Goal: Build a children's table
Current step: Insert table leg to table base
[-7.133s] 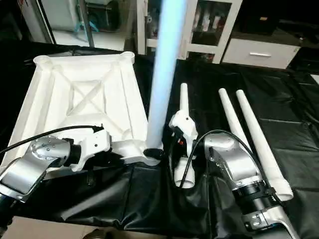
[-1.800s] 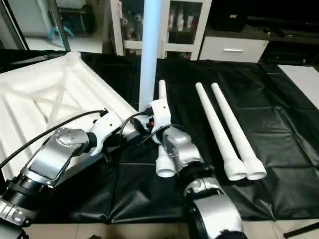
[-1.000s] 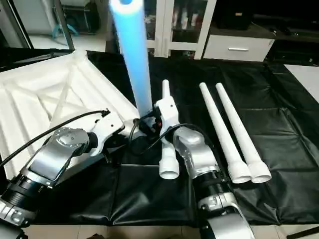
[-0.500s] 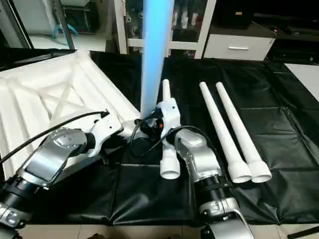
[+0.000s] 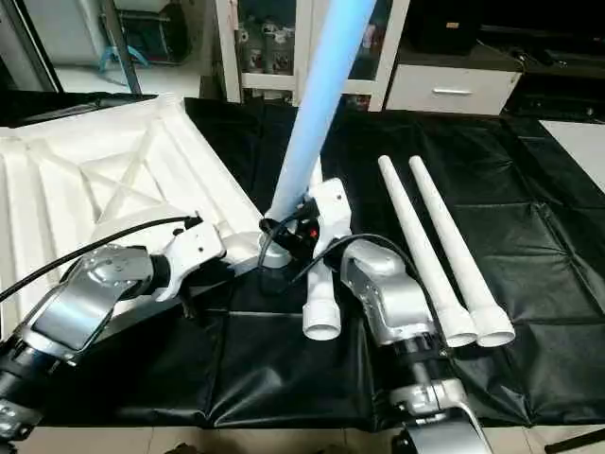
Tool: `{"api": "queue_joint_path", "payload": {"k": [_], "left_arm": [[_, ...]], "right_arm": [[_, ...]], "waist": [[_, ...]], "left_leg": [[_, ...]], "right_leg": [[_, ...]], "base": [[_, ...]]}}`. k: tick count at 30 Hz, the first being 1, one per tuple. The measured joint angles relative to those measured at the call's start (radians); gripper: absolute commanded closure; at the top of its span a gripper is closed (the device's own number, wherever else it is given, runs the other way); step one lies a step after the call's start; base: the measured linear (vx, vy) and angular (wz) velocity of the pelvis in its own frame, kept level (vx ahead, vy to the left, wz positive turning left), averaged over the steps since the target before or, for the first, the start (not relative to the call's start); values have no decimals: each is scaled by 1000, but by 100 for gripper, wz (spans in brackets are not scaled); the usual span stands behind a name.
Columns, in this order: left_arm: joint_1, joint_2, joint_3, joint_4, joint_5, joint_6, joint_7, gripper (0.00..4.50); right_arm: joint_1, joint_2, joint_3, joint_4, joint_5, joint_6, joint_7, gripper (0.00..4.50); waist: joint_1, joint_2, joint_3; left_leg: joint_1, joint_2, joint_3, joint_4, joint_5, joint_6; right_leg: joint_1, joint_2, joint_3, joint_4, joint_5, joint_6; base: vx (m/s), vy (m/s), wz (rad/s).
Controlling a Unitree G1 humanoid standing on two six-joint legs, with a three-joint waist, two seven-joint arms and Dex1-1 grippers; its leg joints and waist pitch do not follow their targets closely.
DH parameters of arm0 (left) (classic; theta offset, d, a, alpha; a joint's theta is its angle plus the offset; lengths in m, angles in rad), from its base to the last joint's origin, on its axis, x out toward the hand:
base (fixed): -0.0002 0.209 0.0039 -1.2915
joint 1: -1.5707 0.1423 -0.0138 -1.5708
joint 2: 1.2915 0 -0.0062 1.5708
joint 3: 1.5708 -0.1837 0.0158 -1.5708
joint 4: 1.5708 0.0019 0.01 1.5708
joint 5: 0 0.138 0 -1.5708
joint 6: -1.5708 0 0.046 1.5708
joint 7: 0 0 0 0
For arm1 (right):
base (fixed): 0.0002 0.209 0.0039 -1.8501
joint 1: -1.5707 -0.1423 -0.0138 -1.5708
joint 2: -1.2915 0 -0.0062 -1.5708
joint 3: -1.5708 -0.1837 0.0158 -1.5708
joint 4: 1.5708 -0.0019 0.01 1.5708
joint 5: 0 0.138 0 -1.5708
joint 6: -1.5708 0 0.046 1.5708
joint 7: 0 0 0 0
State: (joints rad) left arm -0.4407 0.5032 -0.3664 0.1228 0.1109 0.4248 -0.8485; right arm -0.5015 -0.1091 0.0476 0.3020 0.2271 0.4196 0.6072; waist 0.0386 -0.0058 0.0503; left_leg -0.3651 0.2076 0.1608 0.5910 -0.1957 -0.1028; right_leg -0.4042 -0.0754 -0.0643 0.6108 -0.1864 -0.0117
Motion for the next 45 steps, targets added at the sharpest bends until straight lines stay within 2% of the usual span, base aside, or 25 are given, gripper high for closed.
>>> {"api": "queue_joint_path", "payload": {"k": [4, 7, 9, 11, 16, 20, 21, 23, 24, 27, 28, 29, 30, 35, 36, 40, 42, 45], "left_arm": [[5, 6, 8, 0, -10, -21, -14, 386], [5, 5, 29, -1, -31, -33, -19, 348], [5, 10, 48, -1, -41, -50, -19, 348], [5, 16, 59, -2, -54, -68, -21, 314], [4, 4, 142, -30, -160, -75, -64, 286], [-13, 0, 220, -50, -244, -48, -93, 248], [-30, -13, 261, -42, -294, -27, -98, 234], [-64, -18, 316, -39, -335, -12, -96, 226], [-100, -46, 373, -27, -395, 16, -83, 217], [-201, -97, 469, -33, -524, 70, -61, 183], [-223, -111, 480, -39, -554, 81, -61, 179], [-236, -118, 480, -49, -572, 88, -61, 179], [-251, -135, 481, -52, -597, 106, -62, 153], [-332, -218, 461, -32, -649, 187, -57, 134], [-359, -236, 452, -24, -655, 205, -56, 109], [-397, -252, 420, -21, -667, 252, -63, 96], [-399, -253, 394, -21, -667, 274, -68, 63], [-399, -252, 385, -22, -686, 288, -83, 52]], "right_arm": [[0, -29, -36, -74, 77, 68, 51, 191], [0, -75, -52, -98, 147, 146, 115, 191], [-4, -106, -69, -104, 179, 189, 150, 191], [-9, -136, -84, -104, 202, 228, 177, 191], [-45, -168, -116, -87, 267, 352, 229, 191], [-72, -189, -146, -78, 308, 389, 246, 192], [-74, -201, -145, -72, 321, 403, 258, 192], [-74, -217, -141, -70, 322, 408, 272, 192], [-74, -238, -125, -73, 320, 408, 293, 192], [-74, -251, -83, -92, 312, 410, 325, 192], [-74, -251, -73, -103, 312, 412, 333, 192], [-75, -248, -66, -108, 312, 414, 339, 192], [-75, -253, -56, -114, 312, 421, 347, 192], [-90, -276, -25, -154, 328, 453, 405, 192], [-91, -297, -8, -168, 328, 455, 426, 192], [-93, -323, 49, -181, 315, 442, 465, 192], [-93, -336, 79, -181, 289, 429, 472, 192], [-93, -343, 93, -180, 264, 415, 473, 192]], "waist": [[3, 0, 0], [3, 0, 0], [3, 0, 0], [3, 0, 0], [1, 0, 0], [4, 0, 0], [6, -2, 1], [12, -4, 2], [16, -5, 3], [25, -10, 4], [26, -10, 4], [27, -10, 4], [29, -11, 4], [47, -18, 8], [50, -20, 10], [51, -21, 10], [51, -21, 10], [51, -21, 10]], "left_leg": [[0, 0, 1, 0, 1, 2], [0, 0, 1, 0, 1, 2], [0, 0, 1, 0, 2, 3], [0, 0, 2, 0, 2, 3], [0, 0, 3, 0, 3, 5], [0, 1, 4, 1, 5, 7], [0, 1, 5, 1, 6, 8], [0, 1, 5, 1, 7, 8], [-1, 1, 6, 1, 7, 9], [-1, 1, 8, 2, 8, 9], [-1, 1, 8, 2, 8, 9], [-1, 1, 9, 2, 8, 9], [-1, 1, 9, 2, 8, 10], [-1, 1, 9, 3, 9, 10], [-1, 1, 9, 3, 9, 10], [-1, 1, 9, 4, 9, 10], [-1, 1, 9, 5, 9, 10], [-1, 1, 8, 6, 9, 10]], "right_leg": [[0, 0, 0, 0, 0, 0], [0, 0, 0, 0, 0, 0], [0, 0, 0, 1, 0, 0], [0, 0, 0, 1, 0, 0], [-2, 0, 1, 3, 0, 0], [-2, -1, 1, 5, 0, 0], [-2, -1, 1, 5, 0, -1], [-2, -1, 1, 6, 1, -1], [-3, -2, 1, 6, 1, -1], [-3, -2, 1, 7, 1, -2], [-3, -3, 1, 7, 1, -2], [-2, -3, 1, 6, 1, -2], [-2, -3, 2, 6, 1, -2], [-3, -3, 1, 8, 1, -2], [-3, -3, 1, 9, 1, -2], [-3, -3, 1, 9, 1, -2], [-3, -3, 1, 11, 1, -2], [-3, -3, 1, 12, 1, -2]], "base": [[0, 0, 0], [0, 0, 0], [0, 0, 0], [0, 0, 0], [0, 0, 0], [0, 0, 0], [0, 0, 0], [0, 0, 0], [0, 0, 0], [0, 0, 0], [0, 0, 0], [0, 0, 0], [0, 0, 0], [0, 0, 0], [0, 0, 0], [0, 0, 0], [0, 0, 0], [0, 0, 0]]}}
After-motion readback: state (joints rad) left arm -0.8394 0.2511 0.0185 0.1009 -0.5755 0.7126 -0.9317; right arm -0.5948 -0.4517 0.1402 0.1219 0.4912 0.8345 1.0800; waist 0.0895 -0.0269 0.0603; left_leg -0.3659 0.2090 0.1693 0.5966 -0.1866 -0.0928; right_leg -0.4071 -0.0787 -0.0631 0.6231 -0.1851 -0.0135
